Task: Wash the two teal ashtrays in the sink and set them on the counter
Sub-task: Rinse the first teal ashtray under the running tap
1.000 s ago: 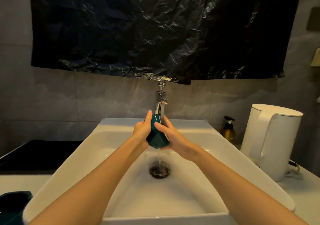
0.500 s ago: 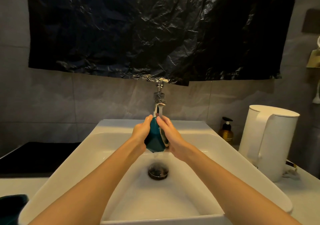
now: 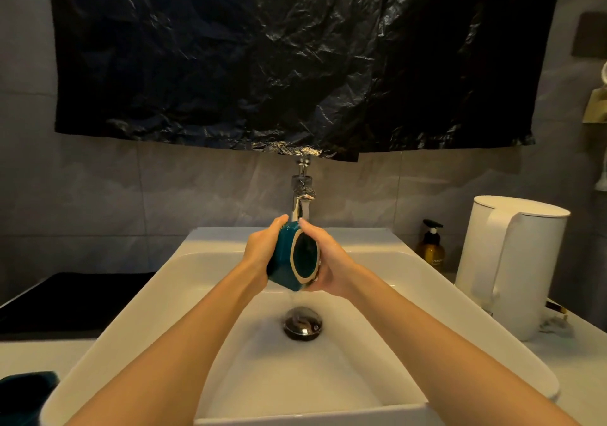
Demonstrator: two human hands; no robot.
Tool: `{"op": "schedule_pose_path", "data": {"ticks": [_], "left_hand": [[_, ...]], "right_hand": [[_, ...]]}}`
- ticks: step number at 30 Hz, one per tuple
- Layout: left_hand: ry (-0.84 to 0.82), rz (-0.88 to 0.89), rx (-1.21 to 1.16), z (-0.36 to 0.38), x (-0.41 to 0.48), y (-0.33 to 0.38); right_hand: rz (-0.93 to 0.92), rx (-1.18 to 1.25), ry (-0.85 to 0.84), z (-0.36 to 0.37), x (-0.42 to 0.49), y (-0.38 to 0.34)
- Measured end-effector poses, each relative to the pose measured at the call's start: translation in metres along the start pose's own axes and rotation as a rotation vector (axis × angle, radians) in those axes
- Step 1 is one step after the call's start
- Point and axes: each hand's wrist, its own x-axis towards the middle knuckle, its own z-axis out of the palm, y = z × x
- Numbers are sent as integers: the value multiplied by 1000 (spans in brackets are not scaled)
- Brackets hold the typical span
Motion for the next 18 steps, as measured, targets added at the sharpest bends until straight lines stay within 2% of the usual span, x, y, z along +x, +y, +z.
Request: {"op": "schedule_pose_path", "data": {"ticks": [2, 4, 7, 12, 15, 18], "left_hand": [[2, 7, 3, -1, -1, -2], [3, 7, 0, -1, 0, -4], [15, 7, -6, 0, -1, -6], [30, -5, -51, -3, 0, -2], [12, -17, -39, -2, 0, -5], [9, -37, -47, -2, 0, -5]], "right_hand": [[-21, -72, 50, 4, 2, 2], [9, -17, 82, 4, 4, 1], [39, 30, 42, 2, 4, 1], [-60, -85, 30, 5, 3, 2], [33, 58, 43, 2, 3, 0], [55, 18, 2, -5, 1, 0]]}}
